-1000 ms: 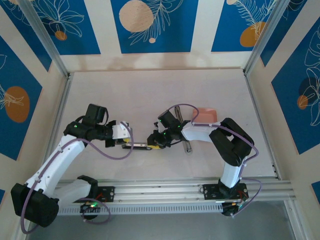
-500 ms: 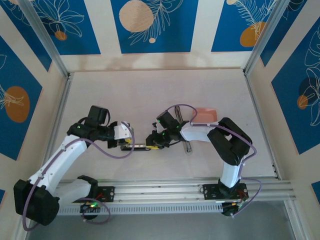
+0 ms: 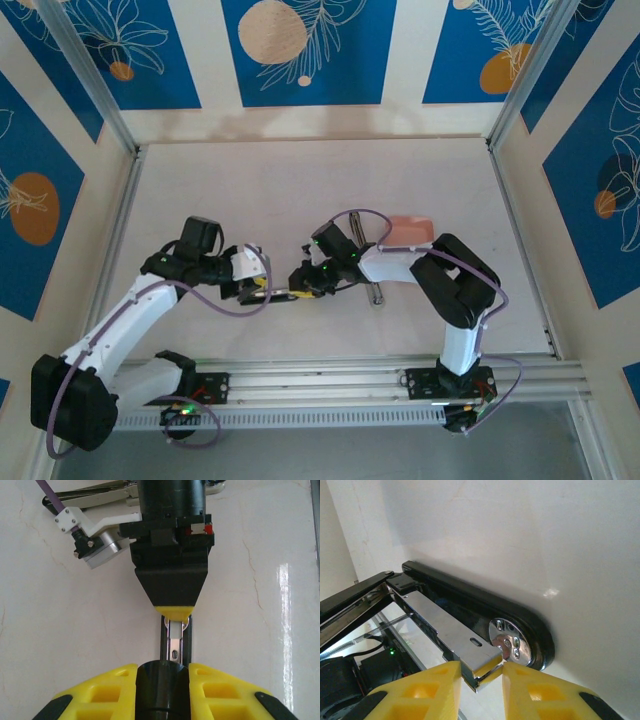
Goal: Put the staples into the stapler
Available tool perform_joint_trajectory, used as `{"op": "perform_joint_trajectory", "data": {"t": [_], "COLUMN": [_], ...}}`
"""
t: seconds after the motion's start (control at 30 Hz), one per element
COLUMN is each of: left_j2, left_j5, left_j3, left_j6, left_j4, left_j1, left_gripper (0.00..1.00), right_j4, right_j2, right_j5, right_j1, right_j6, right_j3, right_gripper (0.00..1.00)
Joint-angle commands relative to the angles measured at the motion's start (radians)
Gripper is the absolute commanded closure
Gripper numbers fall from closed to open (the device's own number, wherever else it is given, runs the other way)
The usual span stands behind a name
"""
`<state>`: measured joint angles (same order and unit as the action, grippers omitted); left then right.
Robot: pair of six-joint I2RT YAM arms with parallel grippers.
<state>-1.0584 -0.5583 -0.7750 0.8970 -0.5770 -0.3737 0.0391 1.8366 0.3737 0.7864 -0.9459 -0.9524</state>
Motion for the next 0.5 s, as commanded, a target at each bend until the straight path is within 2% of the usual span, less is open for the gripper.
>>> {"op": "perform_joint_trajectory", "data": {"t": [0.0,0.47], "left_j2": [-0.004,-0.057], "left_j5": [-0.106,-0.036], "left_j3": [-0.015,0.023], "left_j6": [-0.046,-0.067], "left_j4": [0.137,0.178], "left_j1": [-0.028,-0.063], "left_gripper": [0.83,0.82], "right_j4": [0.099,0.172], "right_j2": [0.027,0.043], "right_j5": [0.082,0.115], "right_j1": [0.011,0.008], "right_j6": [-0.041,-0.061], "right_j3": [0.019,0.032], "right_gripper": [0.71,0.72]}}
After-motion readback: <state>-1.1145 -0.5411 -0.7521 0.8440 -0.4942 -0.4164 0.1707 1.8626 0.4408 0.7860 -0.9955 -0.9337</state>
